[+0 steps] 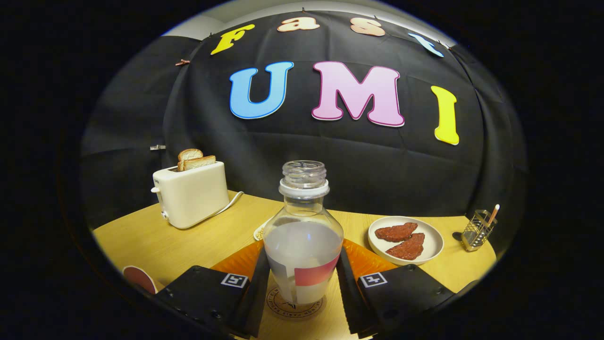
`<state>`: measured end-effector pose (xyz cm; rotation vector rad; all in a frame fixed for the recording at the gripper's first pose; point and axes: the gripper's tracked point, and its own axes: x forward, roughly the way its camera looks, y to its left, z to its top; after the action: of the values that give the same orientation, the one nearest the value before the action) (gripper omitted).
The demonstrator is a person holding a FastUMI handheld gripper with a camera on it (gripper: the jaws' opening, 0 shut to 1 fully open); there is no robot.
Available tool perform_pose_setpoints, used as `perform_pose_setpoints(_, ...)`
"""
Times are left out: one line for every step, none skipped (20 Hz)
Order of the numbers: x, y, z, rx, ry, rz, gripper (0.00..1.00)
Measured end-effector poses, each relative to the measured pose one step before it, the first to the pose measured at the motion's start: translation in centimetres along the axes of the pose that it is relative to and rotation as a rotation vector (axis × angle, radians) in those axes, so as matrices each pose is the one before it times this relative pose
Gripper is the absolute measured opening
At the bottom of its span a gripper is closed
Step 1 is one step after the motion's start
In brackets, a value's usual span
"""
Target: Take the bottle from table, then pour the juice into the cup, finally place the bottle on the coaster
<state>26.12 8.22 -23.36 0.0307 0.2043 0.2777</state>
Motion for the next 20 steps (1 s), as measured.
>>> perform_pose_setpoints(-0.070, 0.070, -0.483, 0.01155, 0.00712, 0.00330, 0.70)
perform_pose_setpoints(0.015, -0.001, -0.381, 0.00304, 0.00348, -0.00208, 0.72)
perform_pose_setpoints(-0.096, 0.016, -0.333, -0.00889, -0.00150, -0.00136, 0.71)
perform_pose_setpoints(-0.022, 0.024, -0.241, -0.01788, -0.00373, -0.00492, 0.71)
perform_pose_setpoints(-0.144, -0.029, -0.103, -0.01020, -0.00192, -0.00253, 0.71)
perform_pose_setpoints(-0.106, 0.024, 0.245, -0.00704, -0.01496, -0.00330, 0.72)
perform_pose_setpoints(0.008, 0.032, -0.174, -0.00297, 0.00313, -0.00064, 0.73)
perform_pose_setpoints(-0.025, 0.023, 0.034, -0.00431, -0.00194, 0.00007, 0.73)
perform_pose_setpoints(-0.124, 0.014, 0.035, 0.00117, 0.00197, 0.00211, 0.74)
perform_pose_setpoints(-0.051, 0.071, -0.111, 0.00825, 0.00593, 0.00568, 0.75)
perform_pose_setpoints(-0.028, 0.103, -0.204, 0.00843, 0.00864, 0.00478, 0.76)
perform_pose_setpoints(0.122, 0.062, -0.289, 0.00943, 0.01170, 0.00434, 0.76)
perform_pose_setpoints(-0.076, -0.017, -0.115, 0.00667, 0.01123, -0.00071, 0.78)
perform_pose_setpoints(0.060, -0.108, -0.218, 0.00342, 0.00979, -0.00723, 0.96)
perform_pose_setpoints(-0.515, 0.058, 0.184, -0.00297, 0.00269, -0.00137, 1.00)
perform_pose_setpoints(-0.322, 0.171, 0.183, -0.00644, 0.00073, 0.00523, 0.98)
perform_pose_setpoints(-0.382, 0.305, 0.184, -0.00962, -0.00209, 0.00343, 0.98)
perform_pose_setpoints(-0.362, 0.009, 0.251, -0.01635, -0.00154, -0.00636, 0.98)
perform_pose_setpoints(-0.447, -0.200, 0.244, -0.01315, 0.00352, -0.01287, 0.99)
perform_pose_setpoints(-0.596, 0.003, 0.192, -0.00708, 0.00326, -0.00541, 0.98)
